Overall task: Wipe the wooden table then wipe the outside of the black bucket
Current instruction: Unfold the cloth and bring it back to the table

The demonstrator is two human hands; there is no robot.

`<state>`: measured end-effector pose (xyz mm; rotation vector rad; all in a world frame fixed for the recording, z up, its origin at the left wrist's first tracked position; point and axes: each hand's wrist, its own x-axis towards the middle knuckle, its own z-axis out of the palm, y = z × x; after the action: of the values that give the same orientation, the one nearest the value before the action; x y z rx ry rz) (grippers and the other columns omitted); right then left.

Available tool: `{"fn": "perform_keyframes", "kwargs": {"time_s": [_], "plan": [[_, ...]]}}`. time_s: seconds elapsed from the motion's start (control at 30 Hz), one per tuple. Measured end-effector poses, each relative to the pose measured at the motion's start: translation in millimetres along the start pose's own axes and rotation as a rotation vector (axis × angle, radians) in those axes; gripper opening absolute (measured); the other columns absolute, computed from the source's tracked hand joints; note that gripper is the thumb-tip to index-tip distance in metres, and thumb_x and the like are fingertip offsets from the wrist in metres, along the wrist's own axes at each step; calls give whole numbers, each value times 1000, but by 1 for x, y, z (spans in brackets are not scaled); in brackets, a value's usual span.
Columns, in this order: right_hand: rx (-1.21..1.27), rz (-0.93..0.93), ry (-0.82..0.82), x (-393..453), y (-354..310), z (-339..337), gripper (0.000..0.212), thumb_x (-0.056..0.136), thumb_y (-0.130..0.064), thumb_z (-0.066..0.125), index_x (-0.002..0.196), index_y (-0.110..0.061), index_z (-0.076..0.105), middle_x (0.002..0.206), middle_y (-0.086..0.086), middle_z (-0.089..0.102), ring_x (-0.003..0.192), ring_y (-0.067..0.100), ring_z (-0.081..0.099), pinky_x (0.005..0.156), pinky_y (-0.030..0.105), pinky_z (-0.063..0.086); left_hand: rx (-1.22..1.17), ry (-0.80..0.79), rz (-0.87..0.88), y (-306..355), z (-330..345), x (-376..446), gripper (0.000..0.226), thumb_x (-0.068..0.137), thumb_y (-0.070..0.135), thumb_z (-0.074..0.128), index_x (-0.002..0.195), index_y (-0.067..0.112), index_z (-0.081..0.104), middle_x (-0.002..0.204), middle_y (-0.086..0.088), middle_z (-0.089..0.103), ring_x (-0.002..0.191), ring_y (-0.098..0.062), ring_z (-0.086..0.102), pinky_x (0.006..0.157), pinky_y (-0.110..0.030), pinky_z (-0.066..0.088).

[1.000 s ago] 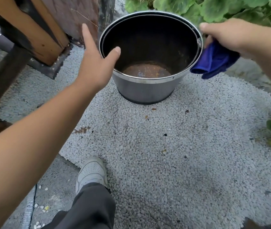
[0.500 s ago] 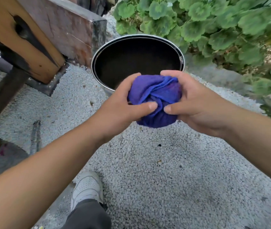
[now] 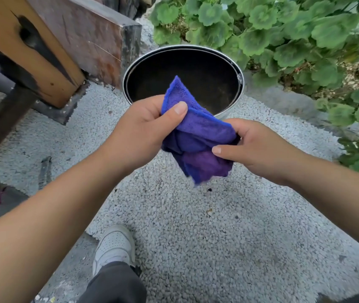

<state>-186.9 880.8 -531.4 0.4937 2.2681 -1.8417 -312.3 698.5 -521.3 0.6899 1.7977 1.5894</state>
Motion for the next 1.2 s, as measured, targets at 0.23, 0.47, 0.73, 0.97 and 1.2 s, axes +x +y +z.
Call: {"fn": "perform_keyframes", "kwargs": {"time_s": [0.23, 0.47, 0.73, 0.97, 1.2], "plan": [[51, -117, -169, -2, -19, -10, 30, 78, -19, 70, 108, -20, 67, 107, 1, 71, 97, 11, 64, 86, 29, 51, -165, -60, 176, 48, -5, 8, 19, 97, 28, 53, 87, 12, 59, 83, -16, 57, 71, -35, 51, 70, -50, 44], [96, -130, -26, 7, -26, 10, 9, 81, -21, 64, 79, -12, 65, 70, -2, 64, 65, 10, 59, 59, 23, 50, -289, -31, 174, 60, -13, 24, 32, 105, 20, 42, 80, 18, 60, 71, 2, 62, 68, -12, 57, 70, -30, 48], [8, -301, 121, -8, -35, -25, 13, 79, -6, 60, 67, -5, 57, 52, -9, 49, 49, 3, 41, 47, 16, 33, -297, 30, -1, 27, -24, 10, 25, 98, 25, 46, 93, 15, 69, 90, -4, 70, 86, -23, 61, 78, -38, 51], [-382, -379, 207, -22, -60, -37, 16, 75, -19, 68, 87, -27, 61, 76, -8, 64, 58, 21, 58, 54, 37, 50, -128, -133, 167, 11, 0, -1, 56, 91, 4, 60, 139, 26, 40, 115, -1, 64, 98, -17, 62, 93, -37, 49], [-509, -474, 226, -25, -55, -40, 23, 76, -26, 60, 94, -33, 48, 81, -18, 56, 64, 10, 47, 61, 15, 37, 477, -147, 271, 13, 22, -1, 15, 80, 25, 72, 81, 15, 60, 78, 5, 57, 72, -3, 51, 65, -16, 40]]}}
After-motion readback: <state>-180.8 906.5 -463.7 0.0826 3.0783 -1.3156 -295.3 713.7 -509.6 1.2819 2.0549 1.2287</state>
